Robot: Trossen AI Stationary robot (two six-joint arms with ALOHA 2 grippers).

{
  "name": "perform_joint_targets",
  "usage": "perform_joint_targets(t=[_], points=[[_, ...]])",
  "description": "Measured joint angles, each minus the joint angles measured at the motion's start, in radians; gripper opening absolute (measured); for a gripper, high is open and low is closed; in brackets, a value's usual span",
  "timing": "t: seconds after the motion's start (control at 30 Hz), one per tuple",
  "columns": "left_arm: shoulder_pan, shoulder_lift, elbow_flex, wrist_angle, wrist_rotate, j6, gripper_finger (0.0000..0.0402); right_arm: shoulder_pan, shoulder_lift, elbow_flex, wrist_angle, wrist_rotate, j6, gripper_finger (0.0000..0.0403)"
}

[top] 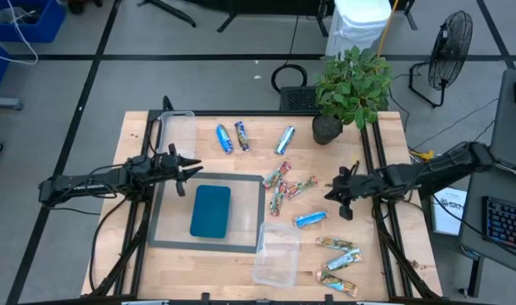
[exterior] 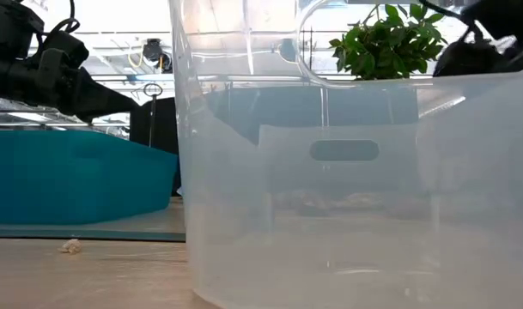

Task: Pick and place Granola Bars by type
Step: Put the yellow granola bar into the top transparent bin

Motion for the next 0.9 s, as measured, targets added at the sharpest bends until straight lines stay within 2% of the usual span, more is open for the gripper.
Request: perform_joint_targets(t=[0.13, 0.27, 0.5, 0.6, 0.9], points=[[0.0, 0.0, 0.0, 0.0, 0.0, 0.0, 0.0108, 0.062, 0.188, 0.136, -0.057, 0.001, 0.0, 0.0], [0.0, 0.0, 0.0, 0.0, 0.0, 0.0, 0.0108, 0.112, 0.334, 0.216, -0.093, 0.0, 0.0, 0.0], [0.0, 0.0, 0.0, 0.0, 0.0, 0.0, 0.0108, 0.134, 0.468, 0.233, -0.098, -0.008, 0.078, 0.0007], [0.0, 0.0, 0.0, -0.001, 0.0, 0.0, 0.0108, 0.134, 0.492, 0.233, -0.097, -0.055, 0.106, 0.0037], [0.0, 0.0, 0.0, -0.001, 0.0, 0.0, 0.0108, 0.134, 0.493, 0.233, -0.084, -0.057, 0.183, 0.0171]])
